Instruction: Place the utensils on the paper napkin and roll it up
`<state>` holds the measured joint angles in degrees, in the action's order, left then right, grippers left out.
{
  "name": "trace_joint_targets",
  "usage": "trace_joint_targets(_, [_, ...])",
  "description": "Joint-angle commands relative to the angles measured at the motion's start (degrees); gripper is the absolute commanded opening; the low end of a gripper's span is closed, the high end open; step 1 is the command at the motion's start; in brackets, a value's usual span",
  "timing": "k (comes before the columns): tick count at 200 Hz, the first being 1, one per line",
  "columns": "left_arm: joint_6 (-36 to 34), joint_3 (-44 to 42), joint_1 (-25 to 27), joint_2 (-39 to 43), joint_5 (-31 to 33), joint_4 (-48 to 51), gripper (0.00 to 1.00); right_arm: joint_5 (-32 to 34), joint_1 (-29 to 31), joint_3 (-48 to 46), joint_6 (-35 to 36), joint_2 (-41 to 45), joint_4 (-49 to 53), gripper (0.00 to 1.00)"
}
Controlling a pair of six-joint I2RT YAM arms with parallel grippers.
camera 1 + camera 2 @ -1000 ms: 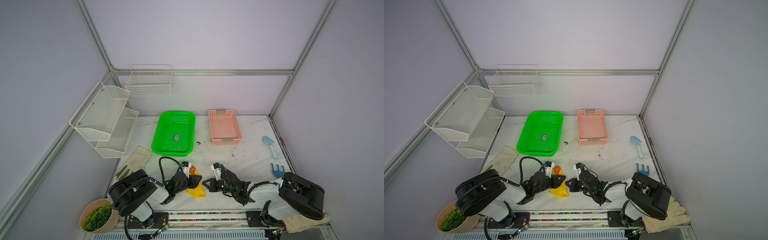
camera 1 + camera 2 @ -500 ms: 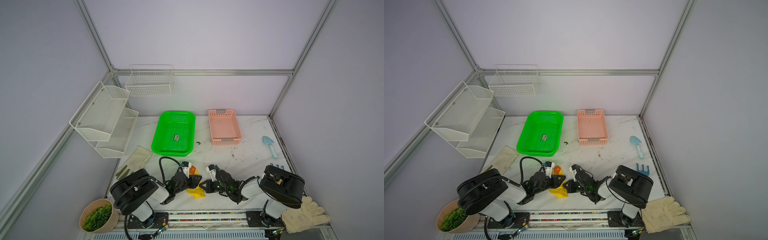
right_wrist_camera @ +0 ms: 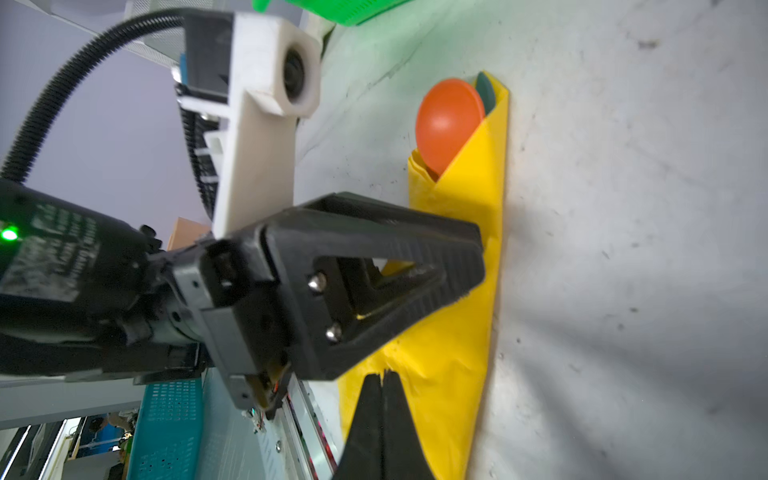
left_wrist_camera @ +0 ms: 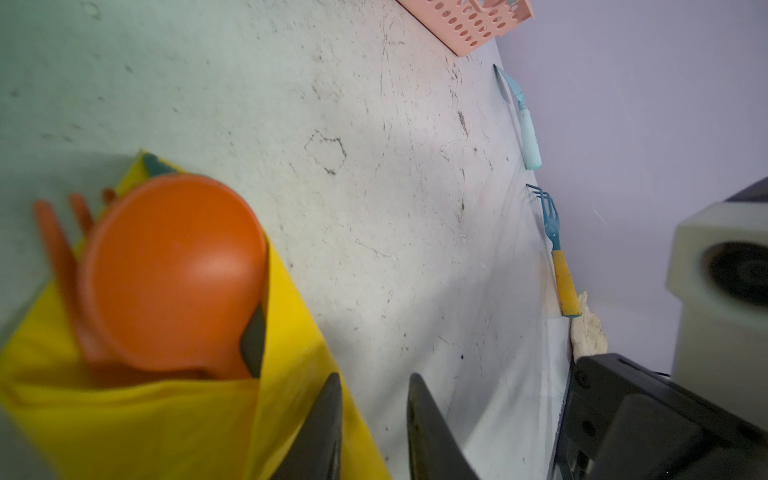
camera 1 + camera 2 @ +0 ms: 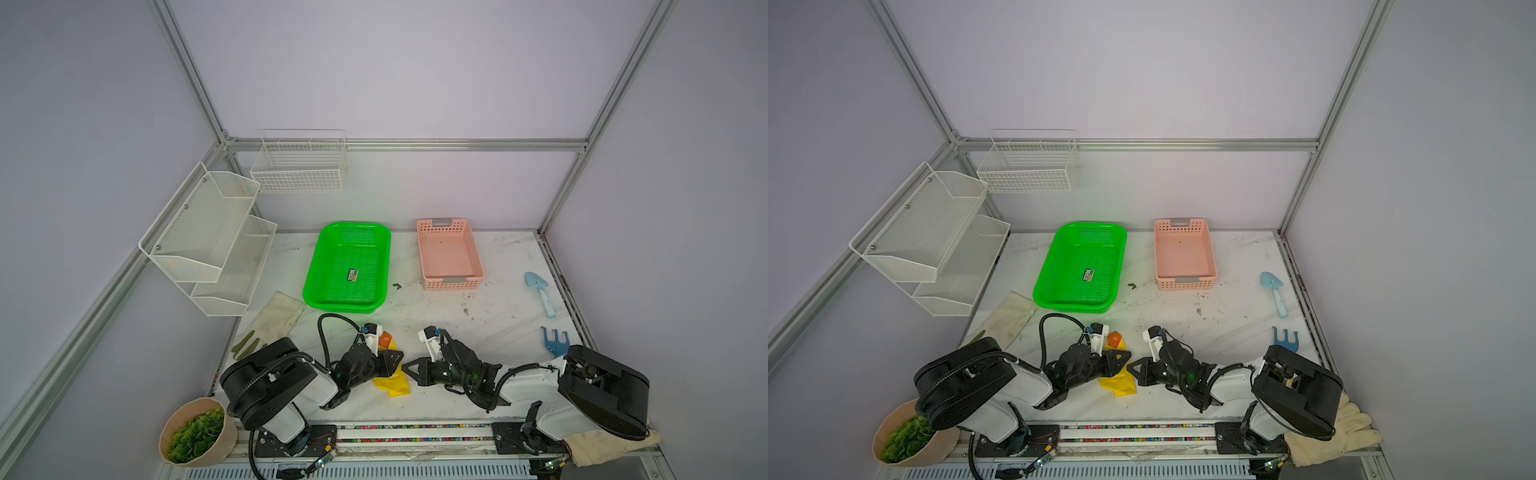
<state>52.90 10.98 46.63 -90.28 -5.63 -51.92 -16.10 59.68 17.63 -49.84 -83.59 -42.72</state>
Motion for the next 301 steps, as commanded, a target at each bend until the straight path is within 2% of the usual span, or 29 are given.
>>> trace_joint_targets(1, [-1.31,-2.11,-0.43,-2.43,1.60,8.11,0.28,0.77,2.30,-1.50,-2.24,-1.41,-1.48,0.00])
trace_joint_targets(26, [-1.49,-1.76,-0.42,-2.60,1.39,8.25,0.28,1.58,4.77,-1.35,-3.31,-3.18,-3.16,0.00])
trace_joint_targets(66, [-1.58,-1.77,-0.47,-2.06,1.50,8.92,0.28,2.70,5.42,-2.09,-3.71,-3.80,-2.29,0.00])
trace_joint_targets(107, [-2.06,-1.75,-0.48,-1.40,1.69,9.73,0.28,4.57,5.49,-0.25,-1.63,2.70,6.10,0.00])
trace_joint_targets(136, [-2.28,-1.75,-0.42,-0.76,1.85,10.31,0.28,4.76,5.87,1.00,-1.13,4.58,7.65,0.00])
trace_joint_targets(193, [-2.46,-1.32,-0.40,-0.25,1.94,10.97,0.28,5.18,10.14,-0.01,-4.27,-3.87,-0.75,0.00])
trace_joint_targets(245, [-2.63,-1.23,-0.46,-0.37,1.85,11.05,0.28,6.55,10.94,-2.28,-6.64,-10.06,-5.91,0.00])
trace_joint_targets(301, [-2.89,-1.14,-0.49,-0.34,1.59,11.14,0.28,6.74,11.20,-2.88,-7.46,-10.77,-6.36,0.00])
